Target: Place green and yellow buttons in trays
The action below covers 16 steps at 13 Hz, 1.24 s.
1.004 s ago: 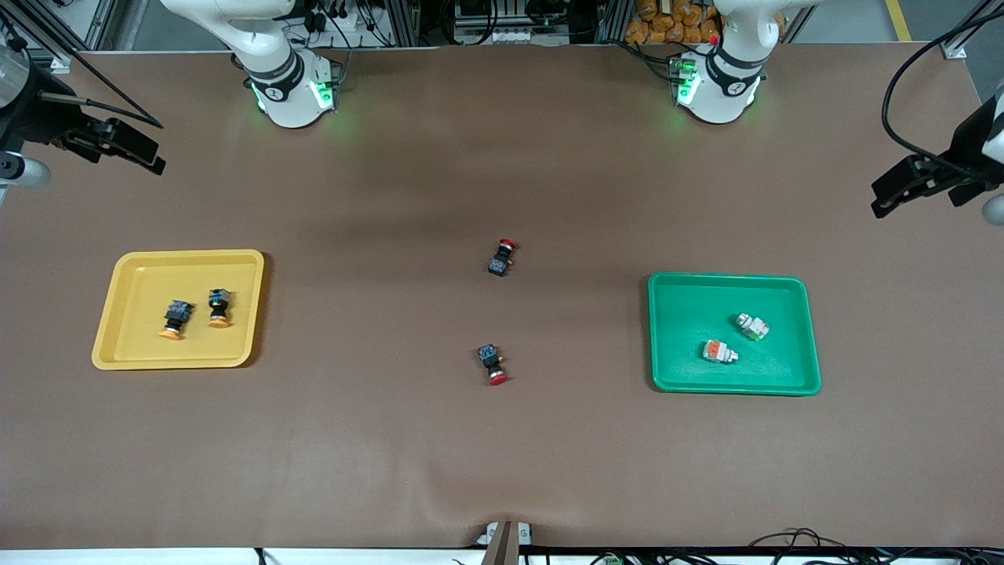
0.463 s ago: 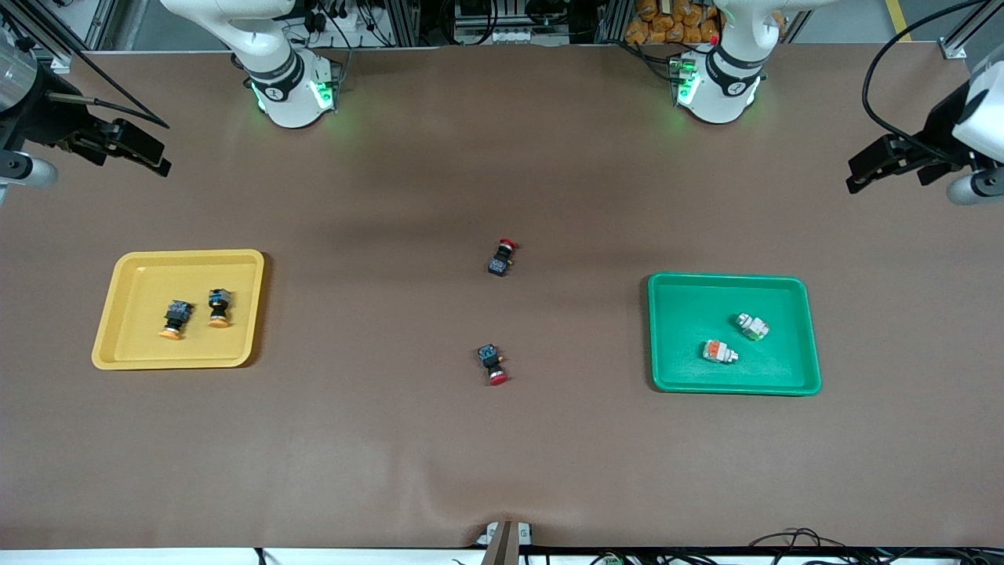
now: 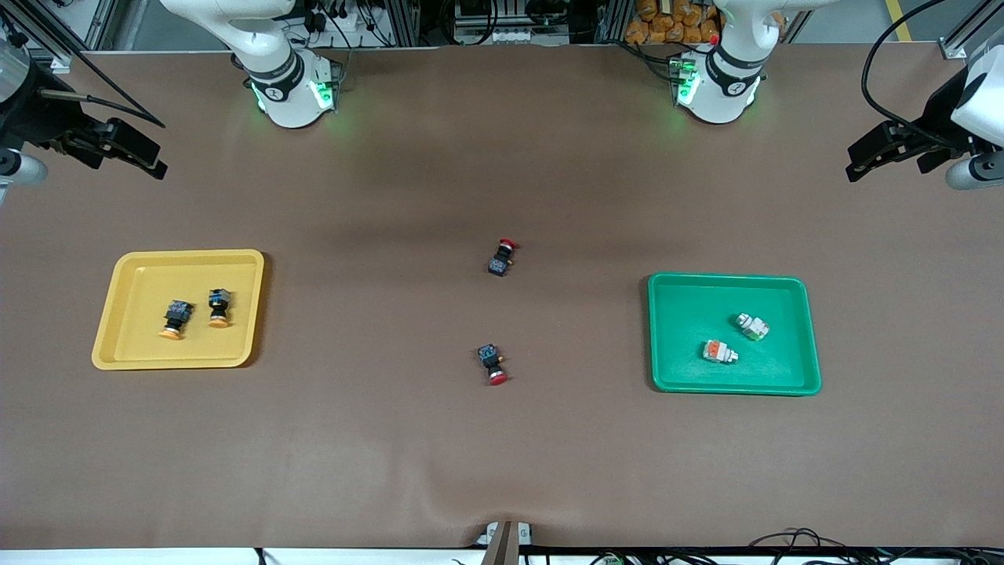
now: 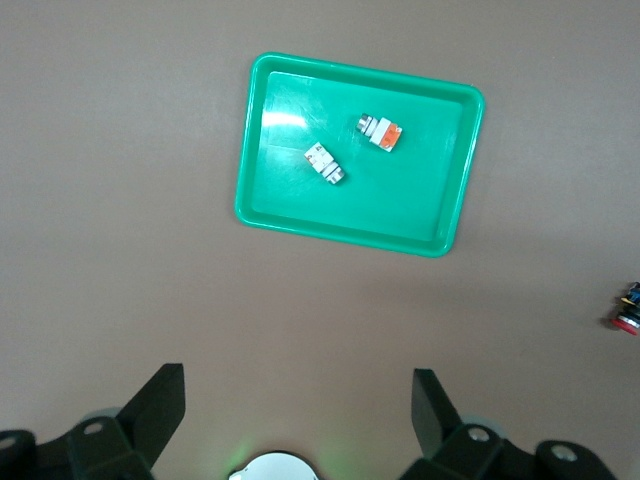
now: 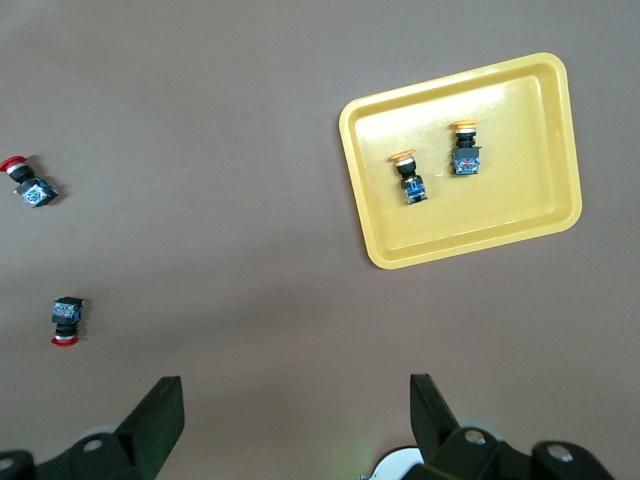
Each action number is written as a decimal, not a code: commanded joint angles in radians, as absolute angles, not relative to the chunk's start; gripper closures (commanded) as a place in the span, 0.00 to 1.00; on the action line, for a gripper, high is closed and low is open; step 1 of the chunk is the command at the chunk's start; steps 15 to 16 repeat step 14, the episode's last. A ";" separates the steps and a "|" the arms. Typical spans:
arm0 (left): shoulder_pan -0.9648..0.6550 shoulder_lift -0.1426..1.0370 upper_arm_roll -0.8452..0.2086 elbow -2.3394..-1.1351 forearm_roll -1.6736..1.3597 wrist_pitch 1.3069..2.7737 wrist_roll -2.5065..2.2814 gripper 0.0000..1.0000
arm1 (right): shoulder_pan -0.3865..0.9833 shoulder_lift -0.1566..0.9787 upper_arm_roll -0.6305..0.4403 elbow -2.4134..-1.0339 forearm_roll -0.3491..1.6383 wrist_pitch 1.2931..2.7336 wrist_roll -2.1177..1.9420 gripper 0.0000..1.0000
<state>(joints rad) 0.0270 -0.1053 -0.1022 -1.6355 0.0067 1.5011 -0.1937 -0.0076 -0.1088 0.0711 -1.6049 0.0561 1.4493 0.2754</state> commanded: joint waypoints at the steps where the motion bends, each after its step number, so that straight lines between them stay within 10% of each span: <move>1: 0.021 -0.132 -0.086 -1.646 -0.008 1.491 -0.176 0.00 | -0.012 -0.103 0.069 -1.585 0.058 1.445 0.275 0.00; 16: 0.052 -0.101 -0.054 -1.569 -0.011 1.430 -0.058 0.00 | -0.011 -0.035 0.069 -1.500 0.015 1.424 0.262 0.00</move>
